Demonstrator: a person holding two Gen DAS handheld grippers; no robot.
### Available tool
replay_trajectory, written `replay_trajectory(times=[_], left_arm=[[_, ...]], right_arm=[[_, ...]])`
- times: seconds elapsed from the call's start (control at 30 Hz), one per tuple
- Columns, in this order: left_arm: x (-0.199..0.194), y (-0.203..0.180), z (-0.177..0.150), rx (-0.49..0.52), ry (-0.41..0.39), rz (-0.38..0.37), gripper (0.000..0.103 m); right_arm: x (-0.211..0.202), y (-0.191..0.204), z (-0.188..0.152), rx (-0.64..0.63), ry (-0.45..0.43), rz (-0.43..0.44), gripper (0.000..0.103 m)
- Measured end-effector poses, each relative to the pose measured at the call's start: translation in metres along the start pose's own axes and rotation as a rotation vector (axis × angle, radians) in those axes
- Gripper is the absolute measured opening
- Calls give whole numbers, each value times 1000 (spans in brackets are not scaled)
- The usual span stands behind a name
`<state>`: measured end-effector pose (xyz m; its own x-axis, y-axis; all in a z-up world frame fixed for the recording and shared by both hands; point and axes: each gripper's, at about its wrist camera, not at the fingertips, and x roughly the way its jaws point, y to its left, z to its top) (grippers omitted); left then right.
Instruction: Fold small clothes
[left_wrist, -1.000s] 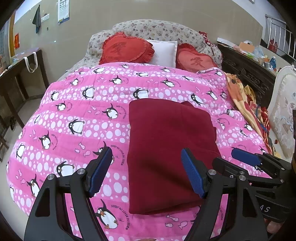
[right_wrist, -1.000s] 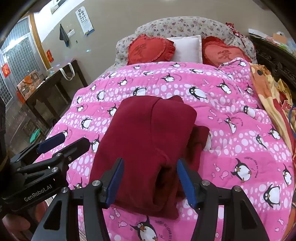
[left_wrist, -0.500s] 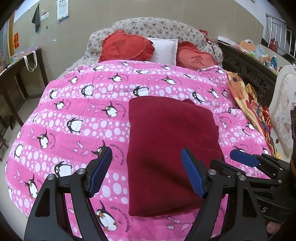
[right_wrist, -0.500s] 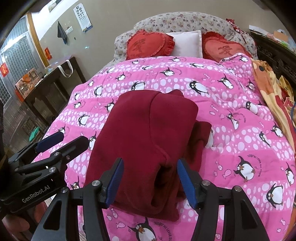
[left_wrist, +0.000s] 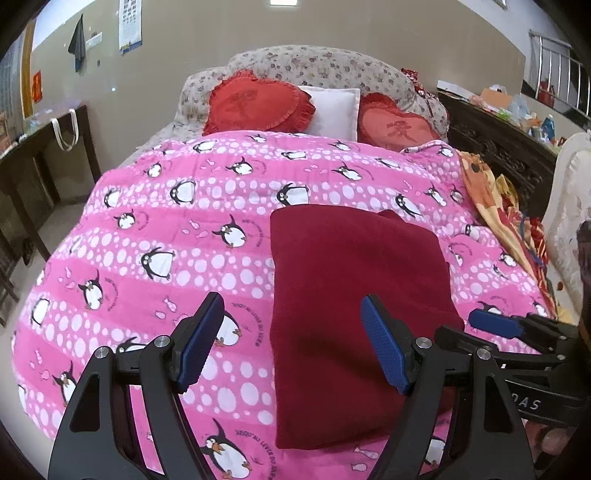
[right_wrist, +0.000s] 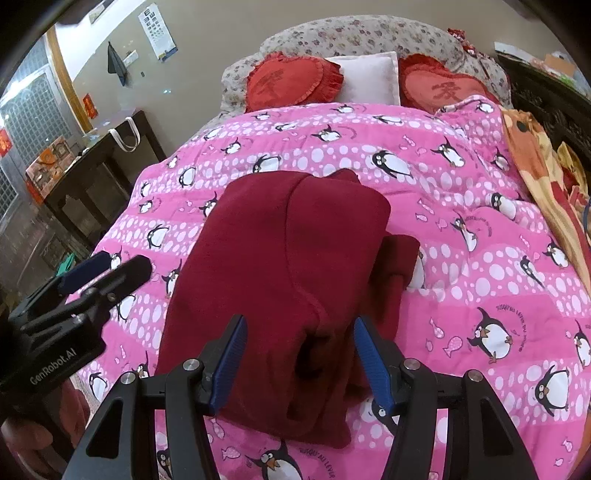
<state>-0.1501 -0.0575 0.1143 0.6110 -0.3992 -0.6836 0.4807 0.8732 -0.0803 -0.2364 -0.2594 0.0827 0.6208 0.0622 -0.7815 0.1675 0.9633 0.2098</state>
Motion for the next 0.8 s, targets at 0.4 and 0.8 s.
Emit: replay_trajectory(times=[0.4,0.8], left_arm=[[10,0,0,-7,43,4,76],[9,0,-2,-6,8,-8,76]], right_arm=[[13,-3,4,11,26,7,58],[14,-4,3,13,32,7,58]])
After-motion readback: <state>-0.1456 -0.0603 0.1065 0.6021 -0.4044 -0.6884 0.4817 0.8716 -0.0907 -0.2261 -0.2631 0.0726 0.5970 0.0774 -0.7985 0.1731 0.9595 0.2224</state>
